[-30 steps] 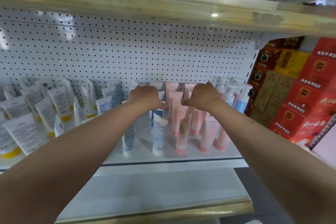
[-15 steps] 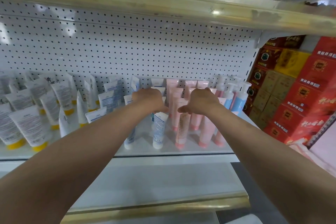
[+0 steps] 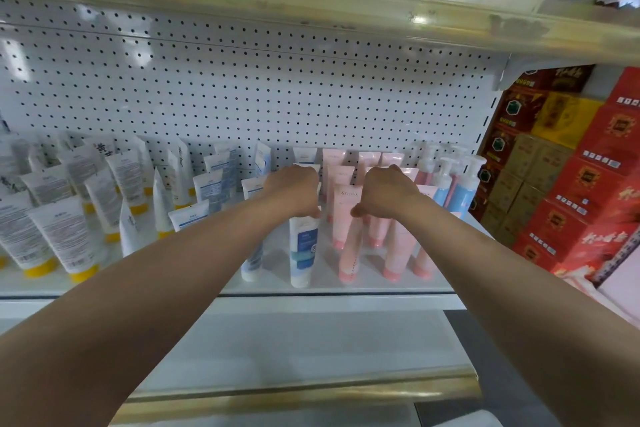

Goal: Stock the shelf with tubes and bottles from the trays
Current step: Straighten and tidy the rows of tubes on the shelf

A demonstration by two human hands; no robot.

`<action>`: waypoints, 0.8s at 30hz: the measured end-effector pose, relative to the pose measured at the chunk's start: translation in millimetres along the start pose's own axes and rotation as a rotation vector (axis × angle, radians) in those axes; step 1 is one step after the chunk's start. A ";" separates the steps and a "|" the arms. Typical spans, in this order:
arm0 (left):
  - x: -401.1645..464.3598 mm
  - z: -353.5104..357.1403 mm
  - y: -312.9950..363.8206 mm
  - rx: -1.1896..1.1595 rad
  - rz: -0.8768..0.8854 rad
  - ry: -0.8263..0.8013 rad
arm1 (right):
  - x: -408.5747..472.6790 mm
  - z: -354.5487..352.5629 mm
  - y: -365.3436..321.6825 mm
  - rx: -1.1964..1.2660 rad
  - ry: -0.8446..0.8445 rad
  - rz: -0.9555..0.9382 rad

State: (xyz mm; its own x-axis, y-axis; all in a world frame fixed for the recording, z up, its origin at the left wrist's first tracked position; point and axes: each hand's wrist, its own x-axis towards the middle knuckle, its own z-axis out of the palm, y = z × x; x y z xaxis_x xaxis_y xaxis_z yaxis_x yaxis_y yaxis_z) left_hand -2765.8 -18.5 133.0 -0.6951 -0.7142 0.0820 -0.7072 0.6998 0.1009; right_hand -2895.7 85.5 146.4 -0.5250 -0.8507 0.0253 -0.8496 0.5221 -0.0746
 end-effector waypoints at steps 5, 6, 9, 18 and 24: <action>4.1 2.2 -2.1 -0.036 0.065 -0.021 | 4.2 3.3 1.6 -0.026 0.010 -0.067; 4.8 2.0 -2.3 -0.040 0.072 -0.025 | 4.4 3.9 1.8 -0.014 0.012 -0.075; 5.6 0.8 -1.9 -0.021 0.085 -0.023 | 4.3 4.5 2.4 -0.005 0.026 -0.101; 8.7 -0.4 -4.1 -0.006 0.092 -0.019 | 8.7 4.6 6.7 -0.025 0.045 -0.138; 10.2 -0.5 -2.7 -0.004 0.114 -0.038 | 9.2 6.1 6.1 -0.036 0.045 -0.158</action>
State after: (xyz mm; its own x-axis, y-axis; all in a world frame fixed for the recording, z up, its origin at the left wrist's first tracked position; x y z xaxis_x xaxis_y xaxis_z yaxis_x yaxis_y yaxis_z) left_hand -2770.9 -27.8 134.1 -0.7755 -0.6289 0.0551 -0.6227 0.7764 0.0975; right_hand -2905.4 80.5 140.0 -0.3854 -0.9194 0.0789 -0.9228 0.3842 -0.0300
